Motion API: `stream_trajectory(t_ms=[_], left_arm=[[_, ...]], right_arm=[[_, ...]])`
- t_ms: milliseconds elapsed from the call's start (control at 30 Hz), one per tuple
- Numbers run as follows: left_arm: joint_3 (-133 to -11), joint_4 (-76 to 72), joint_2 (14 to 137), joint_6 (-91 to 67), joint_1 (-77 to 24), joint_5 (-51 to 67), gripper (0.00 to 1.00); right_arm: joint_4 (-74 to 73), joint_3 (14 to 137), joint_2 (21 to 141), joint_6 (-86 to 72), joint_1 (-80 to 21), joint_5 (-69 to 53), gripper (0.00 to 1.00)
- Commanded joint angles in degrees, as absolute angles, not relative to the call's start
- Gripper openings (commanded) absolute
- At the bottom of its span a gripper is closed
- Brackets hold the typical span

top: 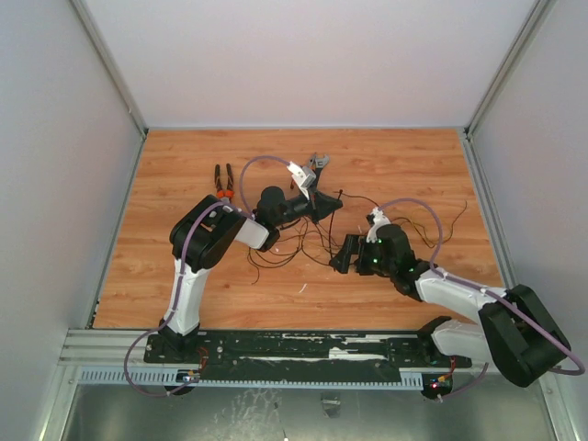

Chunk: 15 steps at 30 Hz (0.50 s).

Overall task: Zip-tie the wires
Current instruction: Adjust the cable at the center of the board.

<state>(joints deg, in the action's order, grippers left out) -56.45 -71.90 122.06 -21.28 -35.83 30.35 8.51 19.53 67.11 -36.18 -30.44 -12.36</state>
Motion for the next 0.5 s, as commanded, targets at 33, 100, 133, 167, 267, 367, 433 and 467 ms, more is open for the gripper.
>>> stream_trajectory(t_ms=[33, 100, 133, 167, 267, 367, 433, 467], left_arm=[[-55.4, -75.1, 120.1, -21.7, -36.3, 30.1, 0.0], [-55.2, -75.8, 120.2, -22.0, -36.3, 29.5, 0.0], [-55.3, -76.0, 120.4, -22.2, -36.3, 29.4, 0.0], [-55.3, -76.2, 120.5, -22.3, -36.3, 29.4, 0.0], [-55.2, -76.2, 120.8, -22.3, -36.3, 29.3, 0.0], [-54.7, -76.2, 120.8, -22.0, -36.3, 28.9, 0.0], [-54.5, -76.2, 120.9, -21.9, -36.4, 28.8, 0.0], [-54.5, -76.2, 121.0, -22.0, -36.4, 28.8, 0.0]], right_arm=[[13.1, 22.1, 70.4, -33.7, -29.4, -10.5, 0.94], [15.3, 22.3, 71.9, -33.7, -29.1, -10.6, 0.94], [15.9, 22.6, 72.7, -33.6, -29.0, -10.6, 0.94], [16.5, 23.0, 73.6, -33.4, -29.0, -10.4, 0.94], [17.5, 24.5, 76.0, -32.4, -28.8, -9.5, 0.94], [18.3, 25.8, 77.7, -31.7, -28.6, -8.8, 0.94], [19.3, 26.3, 78.8, -31.5, -28.5, -8.7, 0.94], [19.8, 26.7, 79.3, -31.4, -28.4, -8.7, 0.94]])
